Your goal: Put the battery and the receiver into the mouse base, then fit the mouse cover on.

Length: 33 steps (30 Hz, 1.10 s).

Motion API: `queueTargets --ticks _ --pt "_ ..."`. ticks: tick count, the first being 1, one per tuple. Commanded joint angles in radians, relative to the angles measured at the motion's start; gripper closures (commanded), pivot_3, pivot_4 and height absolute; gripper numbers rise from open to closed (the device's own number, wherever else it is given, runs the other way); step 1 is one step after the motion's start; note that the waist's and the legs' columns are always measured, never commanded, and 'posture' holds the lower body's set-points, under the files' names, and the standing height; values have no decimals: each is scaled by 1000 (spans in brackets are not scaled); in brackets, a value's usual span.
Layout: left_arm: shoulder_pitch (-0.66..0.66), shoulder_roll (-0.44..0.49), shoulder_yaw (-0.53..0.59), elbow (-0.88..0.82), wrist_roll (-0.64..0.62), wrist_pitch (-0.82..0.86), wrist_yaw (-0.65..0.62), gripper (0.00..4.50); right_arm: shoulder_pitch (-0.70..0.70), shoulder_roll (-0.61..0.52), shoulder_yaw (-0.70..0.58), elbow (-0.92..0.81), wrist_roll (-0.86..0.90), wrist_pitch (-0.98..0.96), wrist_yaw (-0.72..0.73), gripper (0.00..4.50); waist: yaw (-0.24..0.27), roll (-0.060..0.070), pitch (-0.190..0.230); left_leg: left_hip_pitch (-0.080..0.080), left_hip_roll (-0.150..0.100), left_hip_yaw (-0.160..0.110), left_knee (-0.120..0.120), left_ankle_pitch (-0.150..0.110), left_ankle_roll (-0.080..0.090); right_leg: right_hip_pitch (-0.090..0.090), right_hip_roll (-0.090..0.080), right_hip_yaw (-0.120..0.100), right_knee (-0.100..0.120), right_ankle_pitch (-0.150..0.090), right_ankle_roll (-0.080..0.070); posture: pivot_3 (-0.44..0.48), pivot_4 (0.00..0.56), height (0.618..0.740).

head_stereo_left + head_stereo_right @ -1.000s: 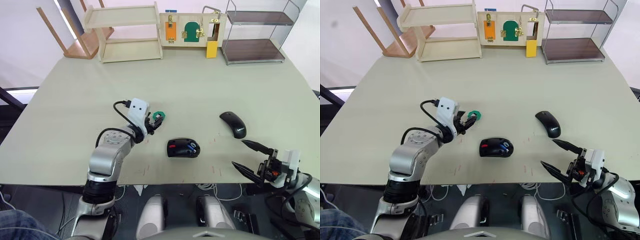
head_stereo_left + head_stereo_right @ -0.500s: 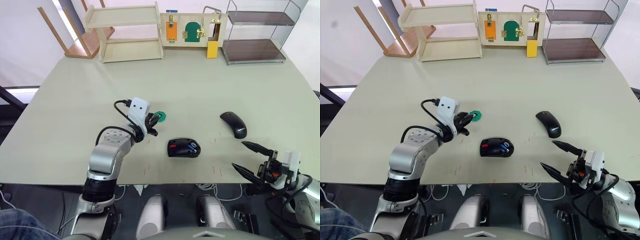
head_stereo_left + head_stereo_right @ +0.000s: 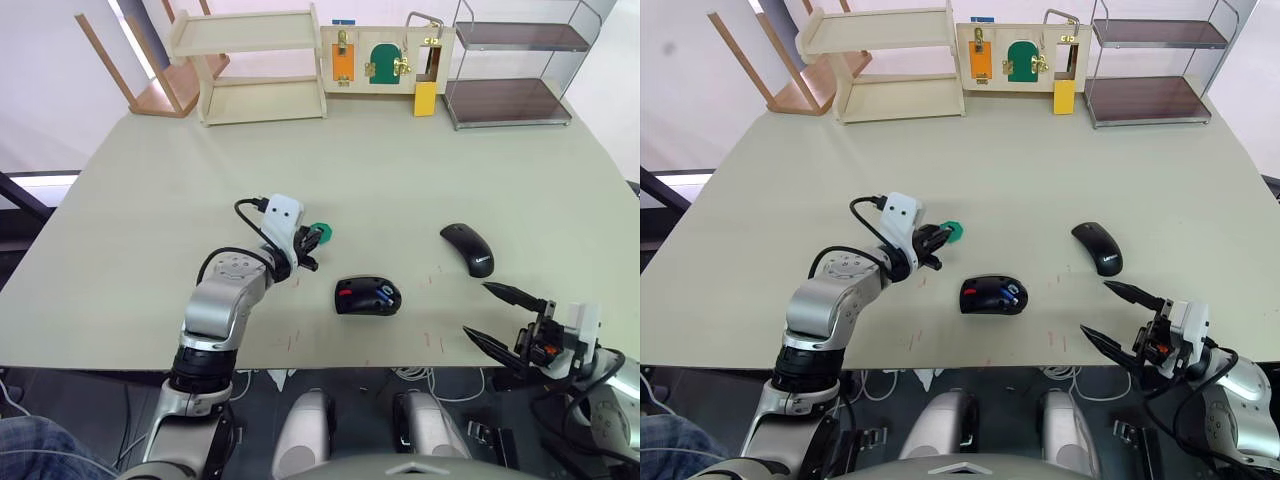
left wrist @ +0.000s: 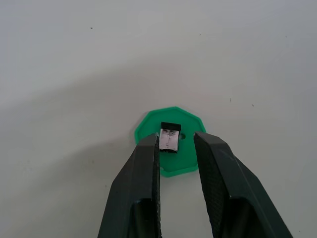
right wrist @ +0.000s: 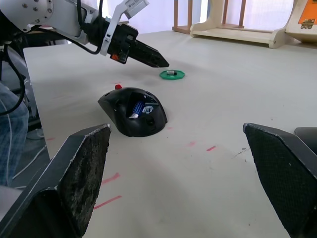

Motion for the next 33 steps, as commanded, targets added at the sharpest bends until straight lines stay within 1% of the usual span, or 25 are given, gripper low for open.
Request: queueTargets --ticks 1,33 --pt "-16 9 10 -19 -2 -11 -7 3294 7 -7 -9 -38 14 -4 -4 0 0 0 0 0 0 0 0 0 0 0 0 0 0 0 0 0 150 740" --pt "-39 4 -13 71 8 -29 -14 3294 18 3 -6 -48 6 -17 -19 0 0 0 0 0 0 0 0 0 0 0 0 0 0 0 0 0 150 740"
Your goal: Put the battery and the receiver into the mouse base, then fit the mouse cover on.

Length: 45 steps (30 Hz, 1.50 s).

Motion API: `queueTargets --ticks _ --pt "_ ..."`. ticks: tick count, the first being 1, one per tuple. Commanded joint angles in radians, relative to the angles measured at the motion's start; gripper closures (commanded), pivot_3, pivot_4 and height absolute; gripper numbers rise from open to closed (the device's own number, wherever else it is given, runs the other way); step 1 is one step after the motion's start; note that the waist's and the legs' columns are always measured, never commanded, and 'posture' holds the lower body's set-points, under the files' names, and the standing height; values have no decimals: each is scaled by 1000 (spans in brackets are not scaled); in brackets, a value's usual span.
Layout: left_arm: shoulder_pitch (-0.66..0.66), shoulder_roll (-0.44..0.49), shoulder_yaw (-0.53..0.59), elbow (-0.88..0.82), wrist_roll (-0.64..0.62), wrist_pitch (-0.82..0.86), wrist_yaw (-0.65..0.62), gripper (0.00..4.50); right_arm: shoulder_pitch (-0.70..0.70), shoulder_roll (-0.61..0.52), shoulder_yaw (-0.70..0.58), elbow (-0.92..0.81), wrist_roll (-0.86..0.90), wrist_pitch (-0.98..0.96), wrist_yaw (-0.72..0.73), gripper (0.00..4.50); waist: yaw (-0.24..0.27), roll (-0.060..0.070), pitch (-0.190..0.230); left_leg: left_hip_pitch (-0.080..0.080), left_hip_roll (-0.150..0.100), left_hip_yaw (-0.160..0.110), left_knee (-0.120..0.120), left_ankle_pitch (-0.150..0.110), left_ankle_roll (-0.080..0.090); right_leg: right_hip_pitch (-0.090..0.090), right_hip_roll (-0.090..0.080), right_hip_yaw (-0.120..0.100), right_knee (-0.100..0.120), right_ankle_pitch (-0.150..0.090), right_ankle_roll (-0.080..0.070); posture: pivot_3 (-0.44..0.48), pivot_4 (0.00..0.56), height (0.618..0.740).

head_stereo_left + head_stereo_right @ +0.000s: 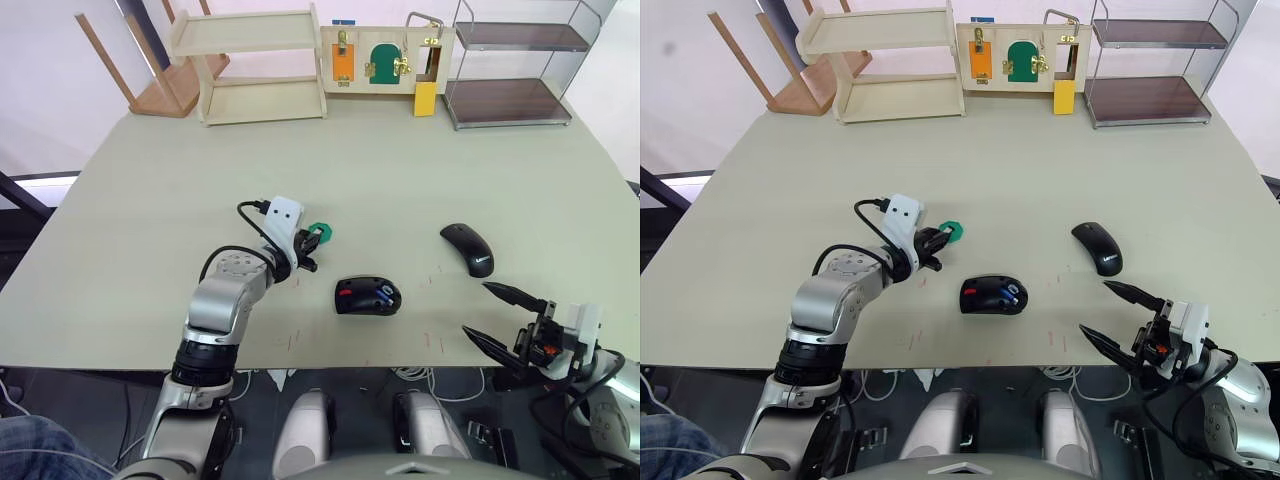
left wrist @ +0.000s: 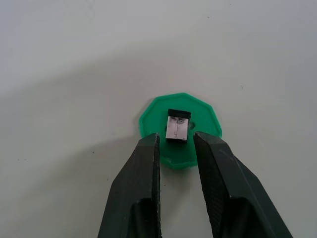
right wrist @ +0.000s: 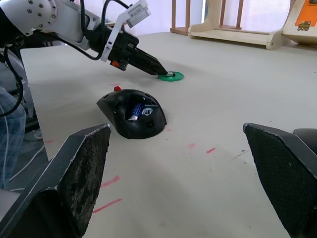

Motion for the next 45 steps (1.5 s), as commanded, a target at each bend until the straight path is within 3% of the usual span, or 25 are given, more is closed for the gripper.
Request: queueTargets --ticks 1,28,32,45 --pt "-19 0 -5 -6 6 -23 -8 3294 10 -4 -9 -31 9 -15 -2 0 0 0 0 0 0 0 0 0 0 0 0 0 0 0 0 0 150 740" --pt "-29 1 -16 29 14 -24 -27 3294 24 7 -2 -36 -1 -28 -9 0 0 0 0 0 0 0 0 0 0 0 0 0 0 0 0 0 150 740" --pt "-29 2 -19 31 17 -24 -28 4434 29 7 -2 -39 -1 -28 -8 0 0 0 0 0 0 0 0 0 0 0 0 0 0 0 0 0 150 740" --pt "-34 21 -16 7 24 -29 -40 4471 25 4 0 -44 11 -27 -1 0 0 0 0 0 0 0 0 0 0 0 0 0 0 0 0 0 150 740"
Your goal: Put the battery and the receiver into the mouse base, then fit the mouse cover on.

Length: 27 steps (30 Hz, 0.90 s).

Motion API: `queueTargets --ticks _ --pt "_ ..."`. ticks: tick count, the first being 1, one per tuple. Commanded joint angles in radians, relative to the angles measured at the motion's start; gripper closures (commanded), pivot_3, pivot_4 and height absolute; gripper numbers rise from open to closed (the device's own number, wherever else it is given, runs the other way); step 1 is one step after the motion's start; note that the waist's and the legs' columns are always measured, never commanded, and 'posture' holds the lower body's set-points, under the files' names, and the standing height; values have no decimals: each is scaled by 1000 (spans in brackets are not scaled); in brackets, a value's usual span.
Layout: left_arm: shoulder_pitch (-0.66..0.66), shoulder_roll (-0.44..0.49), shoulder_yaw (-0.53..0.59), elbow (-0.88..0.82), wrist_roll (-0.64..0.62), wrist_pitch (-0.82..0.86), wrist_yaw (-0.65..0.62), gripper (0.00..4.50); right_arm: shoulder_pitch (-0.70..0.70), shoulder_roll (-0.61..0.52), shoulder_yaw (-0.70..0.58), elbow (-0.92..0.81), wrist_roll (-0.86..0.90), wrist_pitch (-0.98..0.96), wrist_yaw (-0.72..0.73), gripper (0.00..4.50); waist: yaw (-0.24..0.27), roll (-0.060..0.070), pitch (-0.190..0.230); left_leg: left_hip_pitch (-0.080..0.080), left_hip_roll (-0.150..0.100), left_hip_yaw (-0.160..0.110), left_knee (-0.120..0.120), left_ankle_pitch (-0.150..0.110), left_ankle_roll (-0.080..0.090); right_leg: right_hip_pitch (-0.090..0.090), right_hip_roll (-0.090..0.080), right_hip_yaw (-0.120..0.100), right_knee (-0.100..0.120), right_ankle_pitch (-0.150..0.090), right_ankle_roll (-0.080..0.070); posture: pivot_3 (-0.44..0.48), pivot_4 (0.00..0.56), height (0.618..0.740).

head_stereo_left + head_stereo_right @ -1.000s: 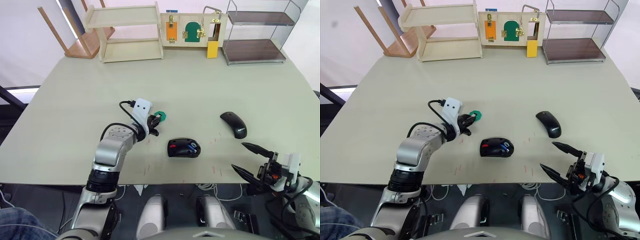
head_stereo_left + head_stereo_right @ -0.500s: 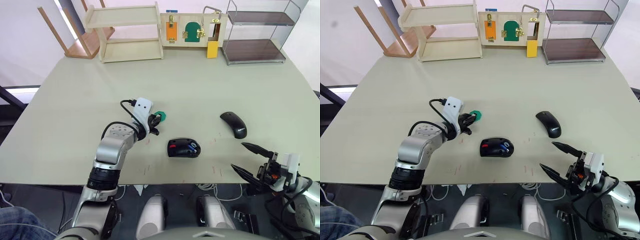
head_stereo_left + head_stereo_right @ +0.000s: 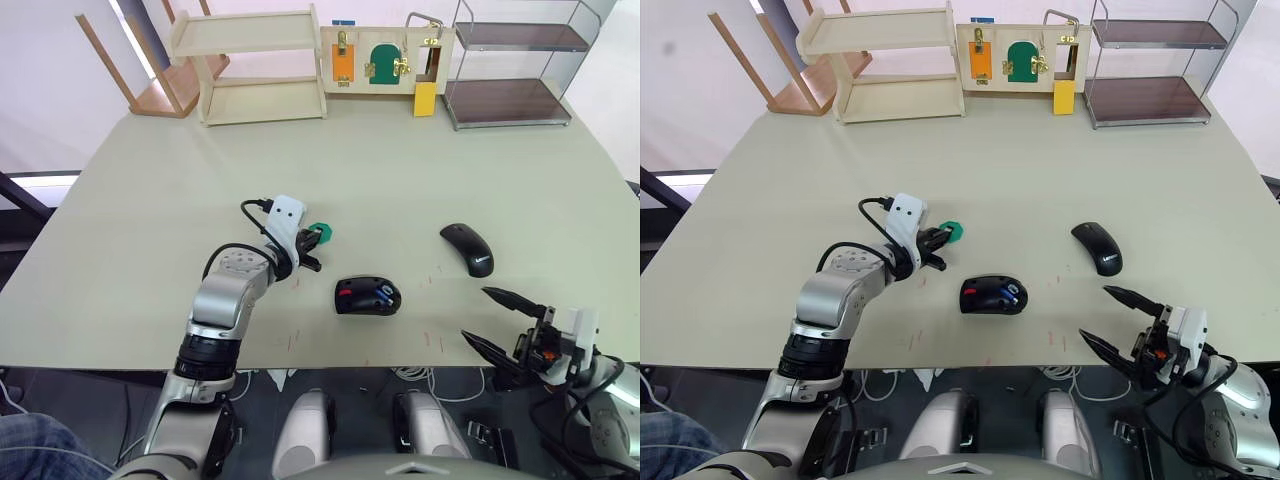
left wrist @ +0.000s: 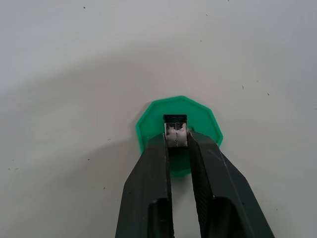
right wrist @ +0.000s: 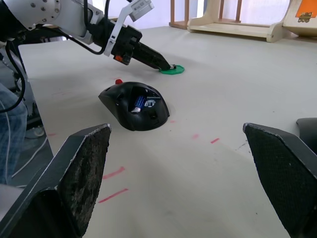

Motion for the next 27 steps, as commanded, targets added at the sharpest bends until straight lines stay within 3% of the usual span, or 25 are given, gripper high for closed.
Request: queueTargets --ticks 1,6,15,19,27 --pt "-14 15 1 -34 1 -17 -15 4471 -2 0 -7 -42 27 -18 9 0 0 0 0 0 0 0 0 0 0 0 0 0 0 0 0 0 150 740" --pt "-42 62 -3 -30 -3 -59 -80 4471 -16 -1 -7 -39 34 -16 20 0 0 0 0 0 0 0 0 0 0 0 0 0 0 0 0 0 150 740" --pt "-51 215 -9 -23 -67 -192 -362 4471 -51 -15 2 -78 61 35 19 0 -2 0 0 0 0 1 0 0 0 0 0 0 0 0 -1 0 150 740" --pt "-56 282 -32 -6 -77 -307 -515 4471 -75 -38 18 -129 74 134 -23 0 -2 0 0 0 0 1 0 0 0 0 0 0 0 -1 -1 0 150 740" --pt "-106 298 -80 22 -113 -470 -755 4471 -153 -80 20 -242 197 467 -215 0 3 0 0 -1 0 3 0 0 0 0 0 -1 0 -1 -2 0 150 740"
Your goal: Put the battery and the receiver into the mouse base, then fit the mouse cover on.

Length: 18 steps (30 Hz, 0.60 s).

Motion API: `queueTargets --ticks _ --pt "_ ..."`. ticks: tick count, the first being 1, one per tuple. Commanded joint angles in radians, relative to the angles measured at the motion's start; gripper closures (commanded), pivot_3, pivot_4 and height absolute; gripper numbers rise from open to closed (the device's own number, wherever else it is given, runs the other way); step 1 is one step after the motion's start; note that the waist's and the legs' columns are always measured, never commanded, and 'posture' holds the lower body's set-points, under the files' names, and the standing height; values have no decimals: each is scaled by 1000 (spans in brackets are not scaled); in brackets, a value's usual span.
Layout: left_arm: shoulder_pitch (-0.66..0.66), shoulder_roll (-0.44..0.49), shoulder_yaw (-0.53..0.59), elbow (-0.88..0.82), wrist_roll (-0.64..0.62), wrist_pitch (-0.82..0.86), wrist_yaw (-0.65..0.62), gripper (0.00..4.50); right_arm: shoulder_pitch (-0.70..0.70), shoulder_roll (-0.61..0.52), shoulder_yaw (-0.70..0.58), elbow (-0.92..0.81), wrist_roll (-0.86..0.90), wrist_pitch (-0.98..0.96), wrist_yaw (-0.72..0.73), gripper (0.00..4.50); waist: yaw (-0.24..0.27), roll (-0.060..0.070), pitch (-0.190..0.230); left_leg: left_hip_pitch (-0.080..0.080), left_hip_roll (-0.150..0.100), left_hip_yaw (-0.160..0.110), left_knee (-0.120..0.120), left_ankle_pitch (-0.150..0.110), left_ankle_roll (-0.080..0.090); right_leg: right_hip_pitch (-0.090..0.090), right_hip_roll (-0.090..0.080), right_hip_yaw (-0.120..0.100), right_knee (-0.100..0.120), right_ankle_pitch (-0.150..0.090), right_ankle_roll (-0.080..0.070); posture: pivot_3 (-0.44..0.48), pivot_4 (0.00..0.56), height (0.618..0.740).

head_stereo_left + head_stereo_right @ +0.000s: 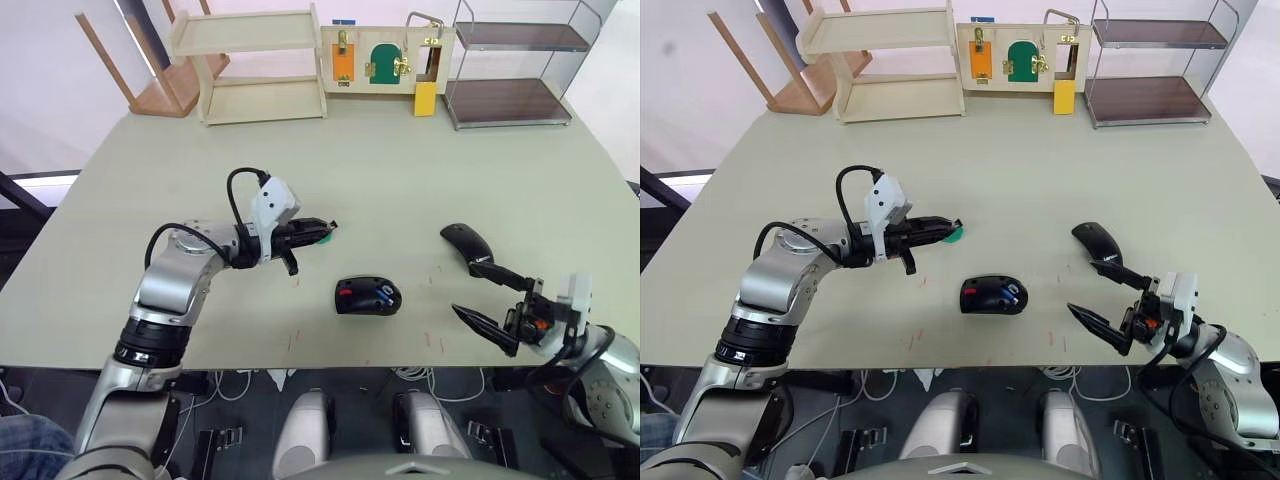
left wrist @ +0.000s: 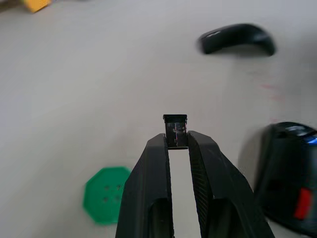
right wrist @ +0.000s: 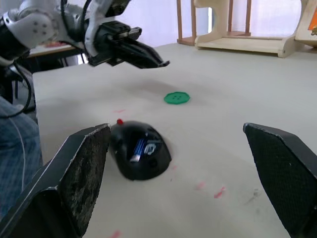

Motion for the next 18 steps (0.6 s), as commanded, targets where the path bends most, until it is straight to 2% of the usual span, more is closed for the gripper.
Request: queueTargets --ticks 1,6,9,13,15,18 --pt "-50 11 -40 14 1 -101 -110 4471 -35 -39 -6 -96 108 189 -93 0 1 0 0 0 0 0 0 0 0 0 0 0 0 0 0 0 150 740" --pt "-84 14 -88 43 5 -154 -214 4471 -101 -109 -6 -190 180 430 -242 0 2 0 0 -3 0 0 1 0 0 -3 0 0 0 0 0 0 150 740" --pt "-103 4 -109 65 7 -177 -254 4471 -174 -159 -17 -234 382 631 -296 0 -4 0 0 -7 0 0 1 0 0 -7 0 0 1 1 2 0 150 740" --pt "-119 -8 -123 74 7 -201 -287 4471 -282 -198 -10 -225 570 829 -449 0 -3 -1 1 -8 0 -2 1 0 0 -7 0 -2 0 2 3 0 150 740" --pt "-128 -12 -126 75 8 -210 -298 4471 -355 -230 15 -174 708 959 -576 0 -4 -2 1 -9 0 -3 1 0 0 -7 0 -3 0 2 4 0 150 740" --pt "-144 -17 -134 88 25 -235 -305 4471 -433 -227 55 -92 898 1033 -774 0 -8 -4 2 -8 0 -2 1 0 0 -7 0 -2 0 2 3 0 150 740"
